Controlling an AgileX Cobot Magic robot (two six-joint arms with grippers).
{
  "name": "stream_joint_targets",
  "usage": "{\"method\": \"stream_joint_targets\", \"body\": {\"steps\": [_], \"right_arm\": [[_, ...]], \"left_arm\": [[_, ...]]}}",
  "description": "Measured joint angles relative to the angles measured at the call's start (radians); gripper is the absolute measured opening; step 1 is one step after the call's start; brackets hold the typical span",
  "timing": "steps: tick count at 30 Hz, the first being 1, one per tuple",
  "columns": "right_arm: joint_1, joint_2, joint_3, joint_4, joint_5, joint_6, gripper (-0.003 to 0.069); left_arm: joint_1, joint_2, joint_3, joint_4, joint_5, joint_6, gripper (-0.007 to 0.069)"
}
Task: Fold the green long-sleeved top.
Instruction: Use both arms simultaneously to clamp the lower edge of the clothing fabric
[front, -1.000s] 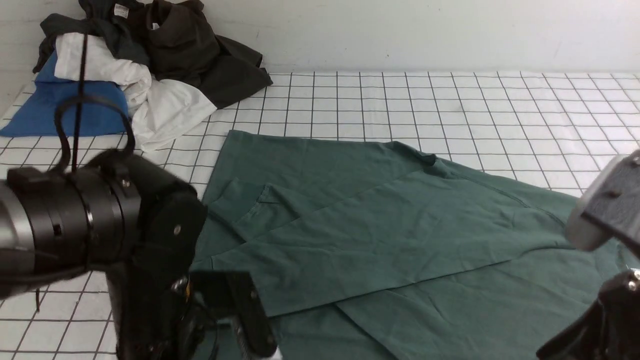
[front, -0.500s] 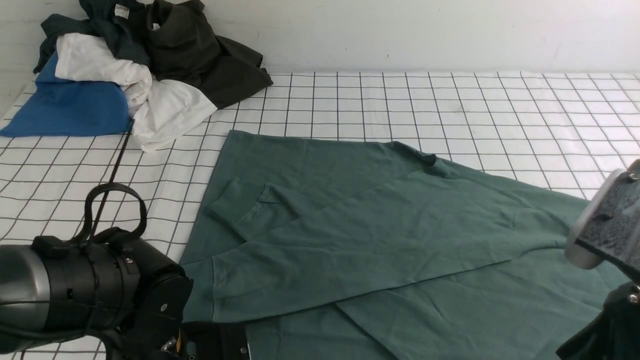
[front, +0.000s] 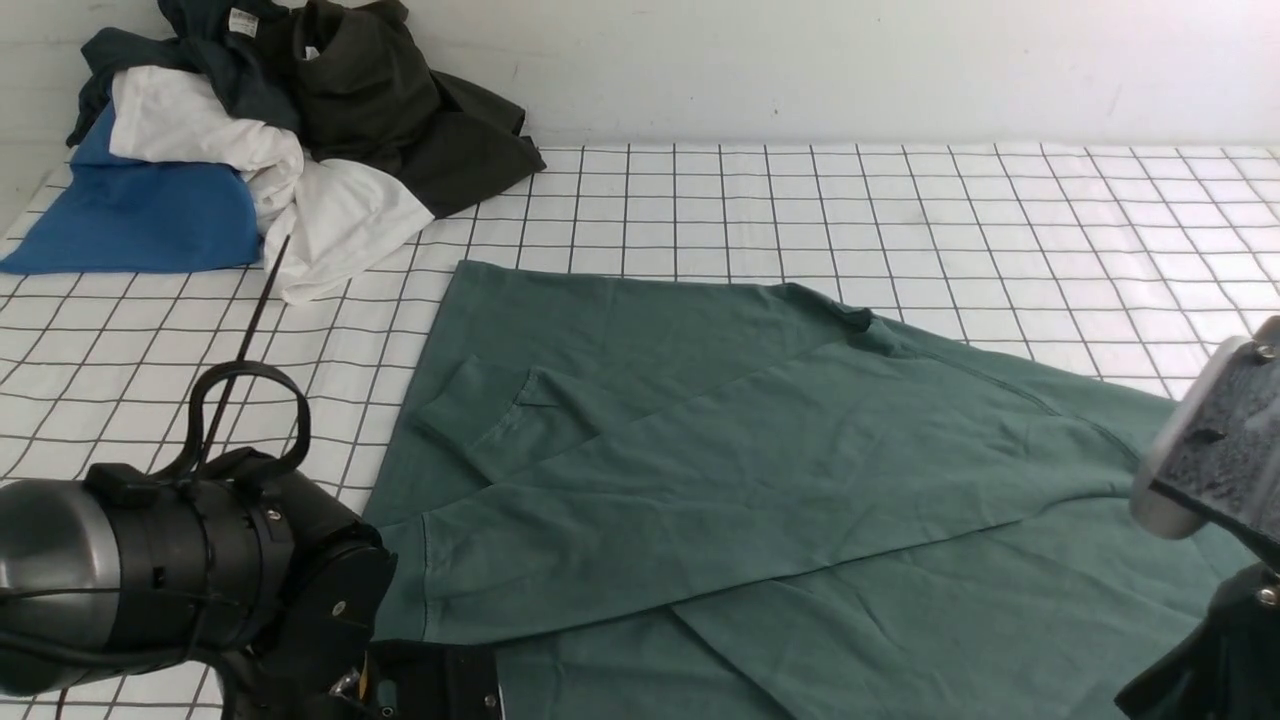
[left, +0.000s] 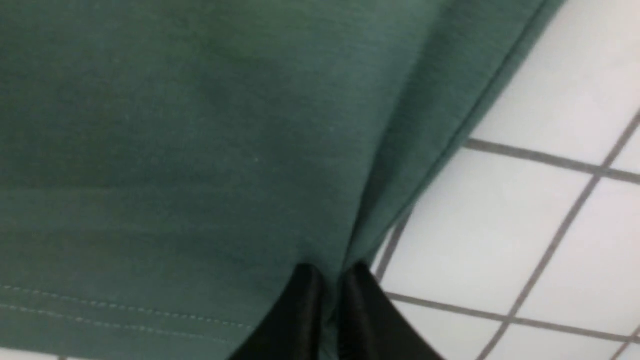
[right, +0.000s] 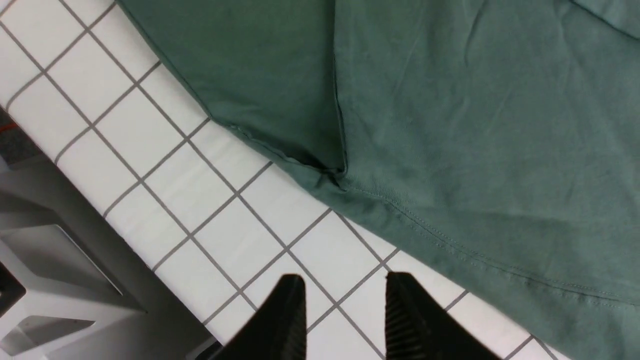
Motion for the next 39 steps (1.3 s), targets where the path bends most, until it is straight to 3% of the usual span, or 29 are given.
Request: {"method": "stream_joint_targets", "body": {"steps": [6, 11, 13, 20, 23, 32, 39], "right_arm": [[0.0, 0.0, 0.0, -0.015, 0.0, -0.07, 0.0297], [0.0, 0.022, 0.001, -0.124, 0.0, -0.093, 0.0384], [0.0, 0.061, 0.012, -0.222, -0.005, -0.059, 0.0414], [-0.097, 0.178, 0.132, -0.29, -0.031, -0.045, 0.0424], [-0.135, 0.209, 0.182, -0.299, -0.095, -0.075, 0.0425], [-0.151, 0.262, 0.206, -0.27, -0.172, -0.12, 0.0425], [-0.151, 0.23, 0.036, -0.104, -0.063, -0.11, 0.0425]], "left_arm": [[0.0, -0.012, -0.037, -0.008, 0.1, -0.037, 0.0002], [0.004, -0.096, -0.072, 0.007, 0.171, -0.084, 0.0002], [0.036, -0.13, -0.074, 0.006, 0.189, -0.087, 0.0002], [0.155, -0.178, -0.074, -0.034, 0.214, -0.092, 0.0002], [0.161, -0.18, -0.074, -0.053, 0.215, -0.092, 0.0002], [0.161, -0.18, -0.073, -0.083, 0.21, -0.084, 0.0002], [0.161, -0.18, -0.073, -0.086, 0.204, -0.177, 0.0004]]}}
